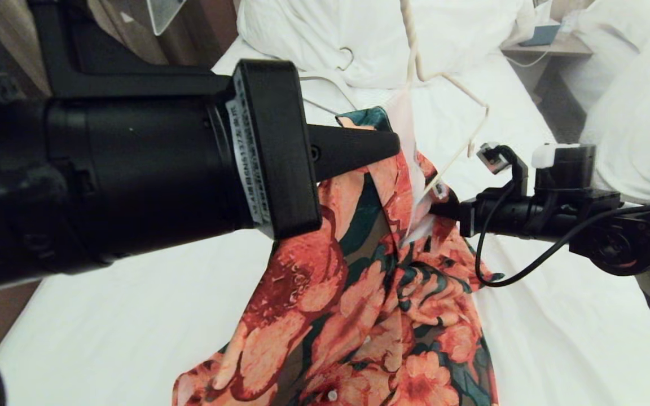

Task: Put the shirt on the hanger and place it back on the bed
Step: Hook the other side of the shirt onto the hanger

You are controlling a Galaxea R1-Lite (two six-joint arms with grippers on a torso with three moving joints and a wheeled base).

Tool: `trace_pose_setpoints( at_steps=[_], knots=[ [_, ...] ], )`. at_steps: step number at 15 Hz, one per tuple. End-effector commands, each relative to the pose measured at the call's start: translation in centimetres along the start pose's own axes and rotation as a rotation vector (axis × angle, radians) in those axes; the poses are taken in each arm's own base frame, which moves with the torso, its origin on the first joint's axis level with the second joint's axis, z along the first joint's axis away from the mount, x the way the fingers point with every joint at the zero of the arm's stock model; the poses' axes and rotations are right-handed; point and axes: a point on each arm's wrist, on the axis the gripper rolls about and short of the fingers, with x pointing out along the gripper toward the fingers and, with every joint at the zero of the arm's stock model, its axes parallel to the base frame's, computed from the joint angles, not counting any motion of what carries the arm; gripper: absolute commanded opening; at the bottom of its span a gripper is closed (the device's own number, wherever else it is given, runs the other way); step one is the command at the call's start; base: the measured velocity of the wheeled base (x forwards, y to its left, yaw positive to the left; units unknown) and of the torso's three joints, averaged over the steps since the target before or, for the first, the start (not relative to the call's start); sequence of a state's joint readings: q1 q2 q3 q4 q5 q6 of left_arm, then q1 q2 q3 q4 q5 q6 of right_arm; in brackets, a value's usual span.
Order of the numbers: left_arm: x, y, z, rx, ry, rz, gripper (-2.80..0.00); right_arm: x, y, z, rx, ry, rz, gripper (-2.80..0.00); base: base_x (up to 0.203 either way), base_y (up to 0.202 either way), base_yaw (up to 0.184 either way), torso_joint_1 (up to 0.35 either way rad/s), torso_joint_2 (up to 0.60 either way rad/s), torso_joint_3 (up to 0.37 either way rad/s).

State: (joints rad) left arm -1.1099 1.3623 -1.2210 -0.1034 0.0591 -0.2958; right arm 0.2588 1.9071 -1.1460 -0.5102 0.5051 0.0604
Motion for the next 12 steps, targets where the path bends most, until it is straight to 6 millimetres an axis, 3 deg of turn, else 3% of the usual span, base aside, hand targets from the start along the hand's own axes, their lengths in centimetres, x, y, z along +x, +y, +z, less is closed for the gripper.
trace_pose_setpoints(
  at_steps=[1, 5, 9, 12],
  knots=[
    [-0.2, -0.3, 0.3, -0.017, -0.012, -0.016, -2.8, 0.6, -0.2, -0.3, 0.001, 0.005, 0.004, -2.8, 0.0, 0.0, 0.0, 0.0, 0.0, 0.0],
    [0.2, -0.6, 0.0, -0.035, 0.003, -0.028, -2.8, 1.2, 0.4, 0.3, -0.034, -0.055, 0.018, -2.8, 0.0, 0.0, 0.0, 0.0, 0.0, 0.0],
    [0.1, -1.4, -0.5, -0.046, 0.029, -0.065, -2.8, 1.0, -0.9, 0.6, -0.031, -0.074, -0.023, -2.8, 0.0, 0.0, 0.0, 0.0, 0.0, 0.0],
    [2.7, -1.3, -2.4, -0.038, 0.107, -0.042, -2.8, -0.1, -1.4, 1.3, -0.032, -0.093, -0.043, -2.8, 0.0, 0.0, 0.0, 0.0, 0.0, 0.0]
  ],
)
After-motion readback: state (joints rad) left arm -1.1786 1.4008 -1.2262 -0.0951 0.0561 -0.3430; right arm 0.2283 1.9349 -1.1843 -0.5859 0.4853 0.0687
